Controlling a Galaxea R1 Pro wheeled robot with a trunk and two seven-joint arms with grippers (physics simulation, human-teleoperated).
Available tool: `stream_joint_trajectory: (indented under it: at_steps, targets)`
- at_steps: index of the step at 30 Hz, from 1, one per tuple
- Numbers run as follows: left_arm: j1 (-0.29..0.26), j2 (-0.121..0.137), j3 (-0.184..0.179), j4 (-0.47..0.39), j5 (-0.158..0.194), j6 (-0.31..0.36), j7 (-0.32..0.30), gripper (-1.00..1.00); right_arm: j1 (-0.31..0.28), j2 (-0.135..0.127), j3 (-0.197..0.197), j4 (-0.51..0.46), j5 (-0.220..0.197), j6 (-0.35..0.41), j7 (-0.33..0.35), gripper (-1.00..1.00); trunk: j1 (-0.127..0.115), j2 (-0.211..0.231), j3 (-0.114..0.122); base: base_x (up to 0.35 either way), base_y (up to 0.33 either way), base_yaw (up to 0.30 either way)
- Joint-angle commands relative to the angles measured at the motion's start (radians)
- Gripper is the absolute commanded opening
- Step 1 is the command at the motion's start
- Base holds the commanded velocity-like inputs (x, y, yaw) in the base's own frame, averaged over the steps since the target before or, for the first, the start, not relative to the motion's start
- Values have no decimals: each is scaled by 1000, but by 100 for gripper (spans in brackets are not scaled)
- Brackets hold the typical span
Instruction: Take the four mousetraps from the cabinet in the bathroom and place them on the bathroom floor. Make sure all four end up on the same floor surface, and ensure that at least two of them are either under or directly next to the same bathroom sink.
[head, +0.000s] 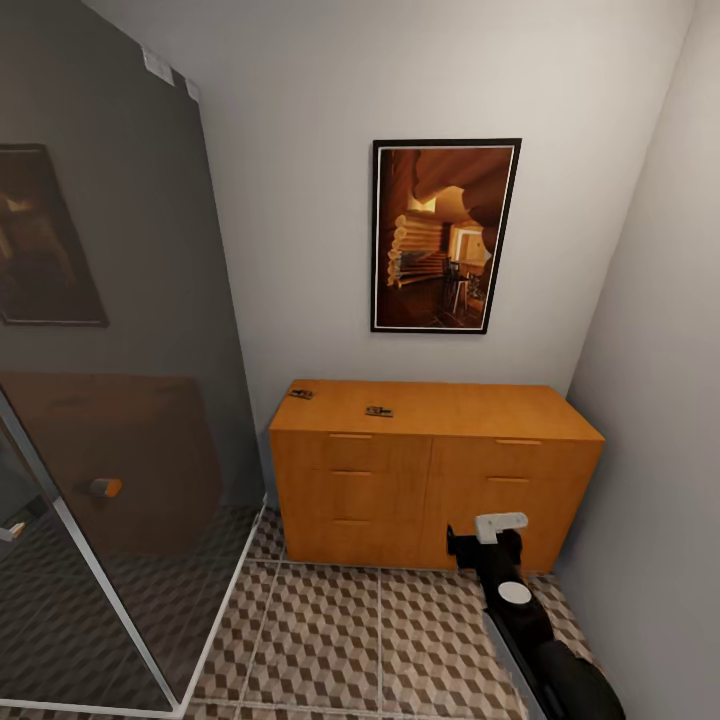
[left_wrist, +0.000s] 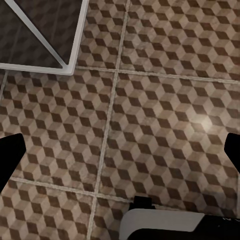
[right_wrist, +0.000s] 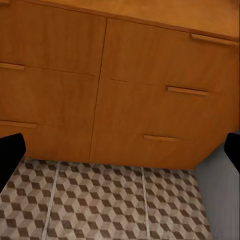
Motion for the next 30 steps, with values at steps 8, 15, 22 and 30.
stream_joint_trajectory:
  at_steps: [8,15,22,30]
  targets:
    - [-1,-9,-9,6,4,-1,5,100,-162,-1,2,-58,-2,155,-26,100,1,-2,-2,0,0,0]
    - [-1,-20,-9,20,4,-2,5,100,-393,2,2,-45,-3,337,-27,100,1,-2,-2,0,0,0]
    - [-1,-22,-9,21,4,-2,5,100,-685,6,2,115,-10,426,-8,100,1,-2,-2,0,0,0]
    - [-1,-22,-9,21,4,-1,5,100,-866,7,3,273,-14,435,145,100,1,-2,-2,0,0,0]
